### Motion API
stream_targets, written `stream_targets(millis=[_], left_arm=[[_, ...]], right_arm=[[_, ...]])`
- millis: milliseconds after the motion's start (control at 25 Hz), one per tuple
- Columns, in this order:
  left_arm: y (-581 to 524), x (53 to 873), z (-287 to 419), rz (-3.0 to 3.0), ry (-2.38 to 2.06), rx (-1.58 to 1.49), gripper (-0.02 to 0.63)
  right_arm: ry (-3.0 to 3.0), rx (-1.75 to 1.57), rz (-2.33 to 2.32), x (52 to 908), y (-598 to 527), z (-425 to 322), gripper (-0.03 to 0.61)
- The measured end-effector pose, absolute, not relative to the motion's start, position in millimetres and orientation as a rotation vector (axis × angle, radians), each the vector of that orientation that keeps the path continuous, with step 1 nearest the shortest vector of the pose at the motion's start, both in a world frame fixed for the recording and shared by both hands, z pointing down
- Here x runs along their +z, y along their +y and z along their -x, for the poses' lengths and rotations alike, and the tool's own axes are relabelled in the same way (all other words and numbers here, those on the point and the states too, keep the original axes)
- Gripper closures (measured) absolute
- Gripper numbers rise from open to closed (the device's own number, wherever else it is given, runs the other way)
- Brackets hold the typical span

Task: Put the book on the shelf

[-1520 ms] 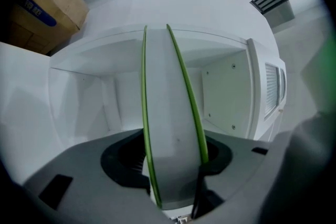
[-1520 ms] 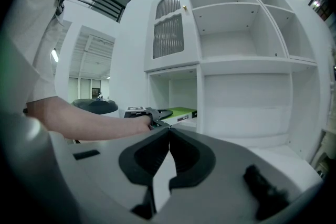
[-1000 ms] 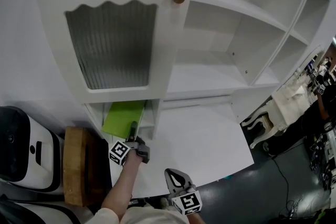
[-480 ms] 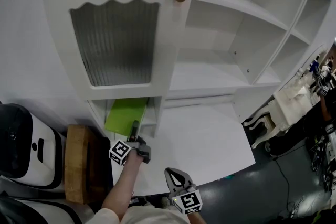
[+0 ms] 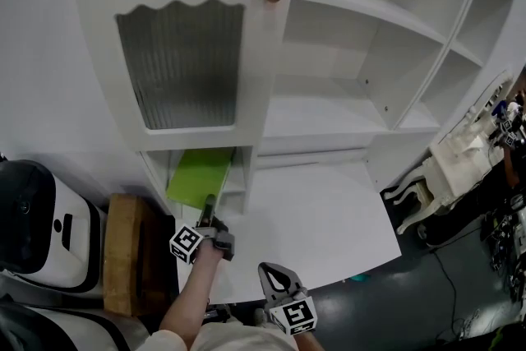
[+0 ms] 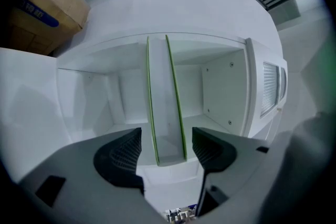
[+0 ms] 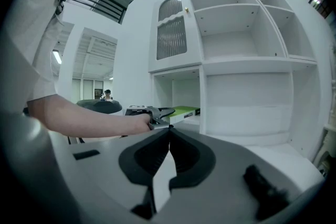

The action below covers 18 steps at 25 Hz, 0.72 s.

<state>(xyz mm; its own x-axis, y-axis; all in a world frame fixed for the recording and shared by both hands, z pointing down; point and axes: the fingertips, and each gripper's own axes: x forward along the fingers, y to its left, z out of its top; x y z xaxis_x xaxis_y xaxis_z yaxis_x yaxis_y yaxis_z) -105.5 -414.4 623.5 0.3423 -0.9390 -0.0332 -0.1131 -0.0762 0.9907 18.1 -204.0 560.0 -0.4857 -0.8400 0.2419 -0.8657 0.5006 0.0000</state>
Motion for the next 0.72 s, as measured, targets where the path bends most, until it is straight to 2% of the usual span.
stream_targets(millis=[600,720], left_arm=[[-367.3,628.5,125.5,-1.457,-1.021,-0.979,0.324],[-355.5,630.1,126.5,-1.452,-1.026,-0.979,0.367]], right_arm=[[-2.588,0.173,-1.404,557.4,-185.5,-16.8,0.565],[-2.596,0.169,-1.395,558.2,-182.9,-16.6,0.565]])
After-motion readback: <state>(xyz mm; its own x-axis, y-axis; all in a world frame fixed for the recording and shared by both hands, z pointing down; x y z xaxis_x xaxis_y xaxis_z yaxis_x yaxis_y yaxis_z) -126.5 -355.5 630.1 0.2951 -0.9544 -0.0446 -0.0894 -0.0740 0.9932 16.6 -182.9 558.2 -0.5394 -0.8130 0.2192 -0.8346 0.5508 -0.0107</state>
